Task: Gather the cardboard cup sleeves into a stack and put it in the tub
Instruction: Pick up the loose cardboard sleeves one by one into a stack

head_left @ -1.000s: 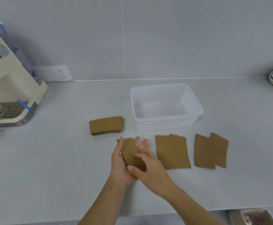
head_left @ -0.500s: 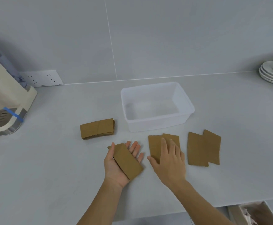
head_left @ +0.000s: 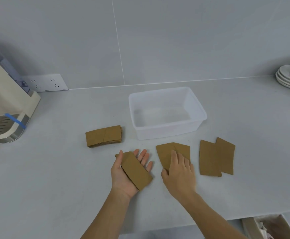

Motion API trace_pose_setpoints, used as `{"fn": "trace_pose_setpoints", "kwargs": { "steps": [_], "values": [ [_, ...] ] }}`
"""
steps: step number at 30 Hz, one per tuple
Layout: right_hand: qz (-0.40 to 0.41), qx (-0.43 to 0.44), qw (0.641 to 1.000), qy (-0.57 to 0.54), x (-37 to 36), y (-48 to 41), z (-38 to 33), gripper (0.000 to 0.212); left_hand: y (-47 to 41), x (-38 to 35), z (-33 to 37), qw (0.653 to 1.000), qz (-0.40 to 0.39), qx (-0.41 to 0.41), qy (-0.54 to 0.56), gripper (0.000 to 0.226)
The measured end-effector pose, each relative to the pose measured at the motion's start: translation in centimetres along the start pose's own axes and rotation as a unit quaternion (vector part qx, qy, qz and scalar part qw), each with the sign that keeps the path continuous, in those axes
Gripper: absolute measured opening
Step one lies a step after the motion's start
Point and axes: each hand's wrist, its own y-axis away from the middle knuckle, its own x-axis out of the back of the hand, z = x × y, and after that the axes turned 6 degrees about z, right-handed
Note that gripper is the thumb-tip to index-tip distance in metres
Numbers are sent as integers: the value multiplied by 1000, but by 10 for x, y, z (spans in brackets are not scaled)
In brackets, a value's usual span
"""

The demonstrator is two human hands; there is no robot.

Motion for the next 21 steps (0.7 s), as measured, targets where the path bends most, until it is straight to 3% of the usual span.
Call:
{"fn": "trace_pose_setpoints", "kwargs": {
  "steps": [6, 14, 18, 21],
  "values": [
    [-5, 3, 998, -64, 20, -3, -7, 37, 1, -5, 0, 1000, -5, -2, -5, 61],
    [-21, 56, 970, -235, 39, 11, -42, 47, 7, -8, 1, 997, -17, -4, -72, 59],
    [-47, 75, 960, -265, 35, 21, -56, 46, 11, -5, 3, 996, -39, 7, -78, 74],
    [-56, 81, 959, -265, 28, 27, -64, 45, 14, -4, 4, 997, -64, -2, -52, 73]
  ]
}}
